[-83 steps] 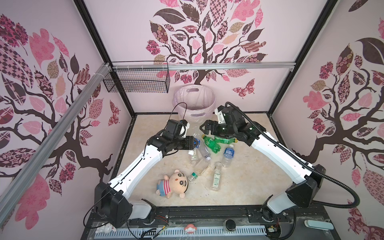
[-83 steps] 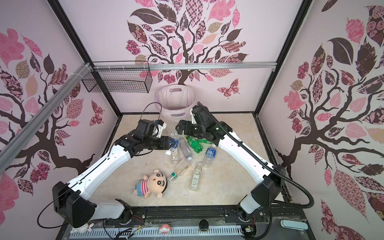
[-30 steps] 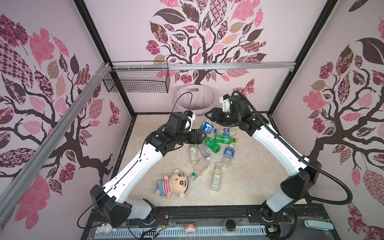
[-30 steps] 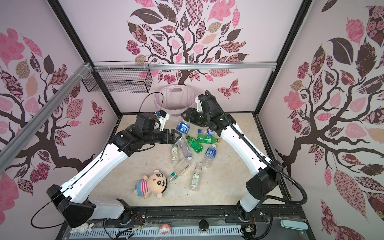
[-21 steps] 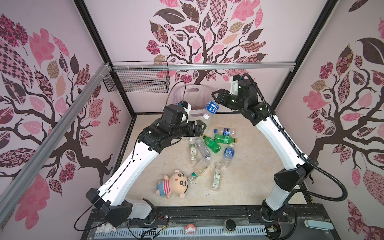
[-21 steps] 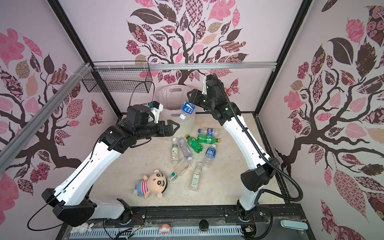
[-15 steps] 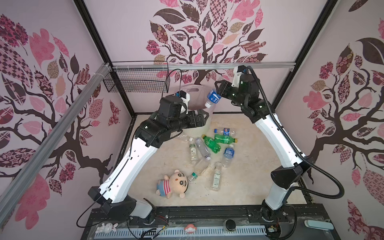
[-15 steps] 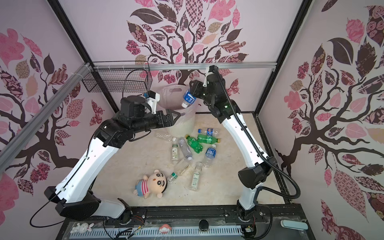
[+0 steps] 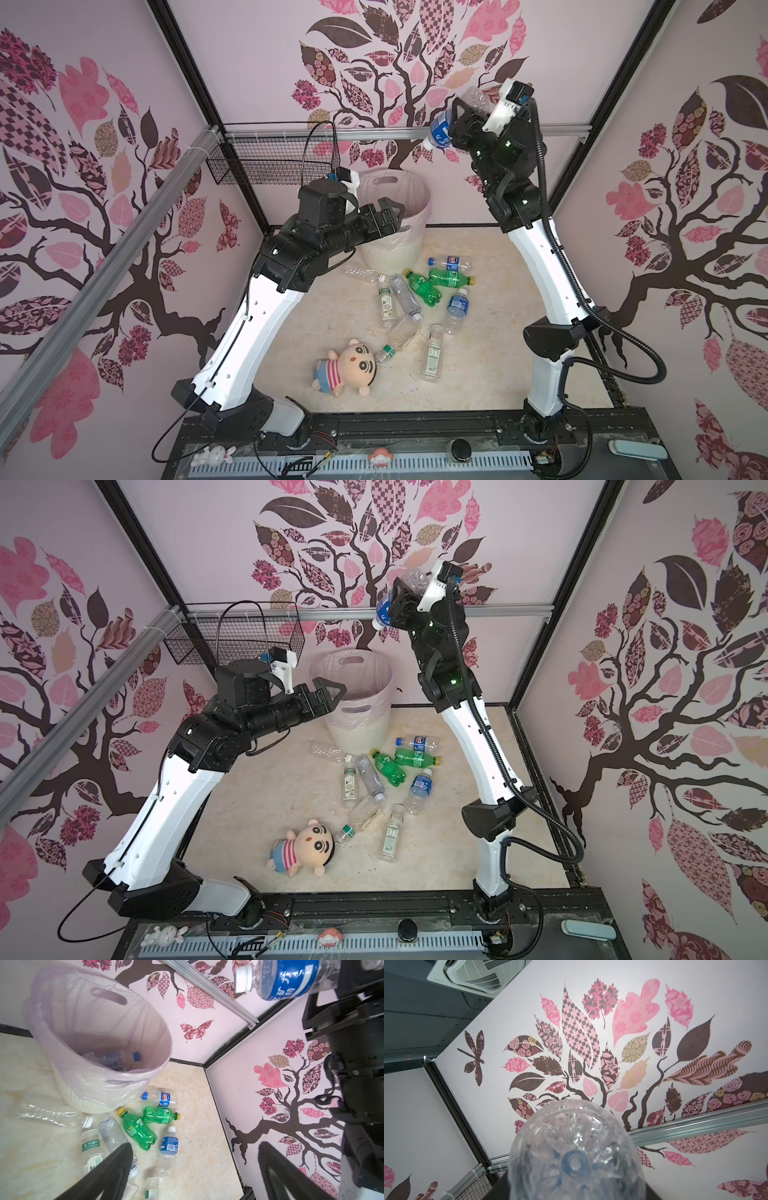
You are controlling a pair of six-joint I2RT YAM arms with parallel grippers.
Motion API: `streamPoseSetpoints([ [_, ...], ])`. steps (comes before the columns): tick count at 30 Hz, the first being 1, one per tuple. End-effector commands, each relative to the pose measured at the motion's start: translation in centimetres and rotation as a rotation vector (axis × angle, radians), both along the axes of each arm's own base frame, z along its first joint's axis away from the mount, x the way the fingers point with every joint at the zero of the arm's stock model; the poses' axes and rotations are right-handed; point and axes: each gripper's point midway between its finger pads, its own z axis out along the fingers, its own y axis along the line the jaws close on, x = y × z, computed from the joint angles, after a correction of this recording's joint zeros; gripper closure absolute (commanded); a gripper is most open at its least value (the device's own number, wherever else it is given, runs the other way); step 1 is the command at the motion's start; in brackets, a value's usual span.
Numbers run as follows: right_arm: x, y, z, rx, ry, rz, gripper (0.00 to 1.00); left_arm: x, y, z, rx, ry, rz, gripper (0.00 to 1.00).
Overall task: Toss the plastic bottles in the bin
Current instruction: 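Open the right gripper to drop the blue-labelled bottle into the bin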
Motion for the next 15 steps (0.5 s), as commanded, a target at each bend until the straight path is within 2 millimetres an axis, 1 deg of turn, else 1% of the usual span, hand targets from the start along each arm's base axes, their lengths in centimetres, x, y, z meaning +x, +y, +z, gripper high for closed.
streamPoseSetpoints([
  [1, 6.3, 4.1, -10.6, -0.066, 0.237, 0.068, 0.38, -0.3, 0.9, 0.4, -0.023, -0.003, 0.016, 0.03],
  [2, 7.2, 5.0, -12.2, -0.076, 0.273, 0.094, 0.33, -0.3, 1.0, 0.5, -0.021, -0.006, 0.017, 0.03],
  [3, 7.7, 5.5, -13.1, -0.084, 0.294, 0.108, 0.29, -0.2, 0.9, -0.7, -0.007, 0.017, 0.014, 0.03],
  [4, 7.9, 5.8, -13.3, -0.09, 0.3, 0.115, 0.27, -0.2, 0.8, -0.9, -0.005, 0.021, 0.012, 0.03],
  [7, 7.6, 6.1, -12.3, -0.083, 0.265, 0.136, 0.14, -0.2, 0.7, -1.4, -0.006, 0.033, 0.002, 0.03],
  [9, 7.2, 5.7, -11.6, -0.072, 0.242, 0.13, 0.13, -0.2, 0.7, -1.6, -0.004, 0.038, 0.002, 0.03],
  [15, 6.5, 5.2, -10.5, -0.079, 0.228, 0.121, 0.11, -0.1, 0.7, -1.8, -0.005, 0.042, 0.003, 0.03],
])
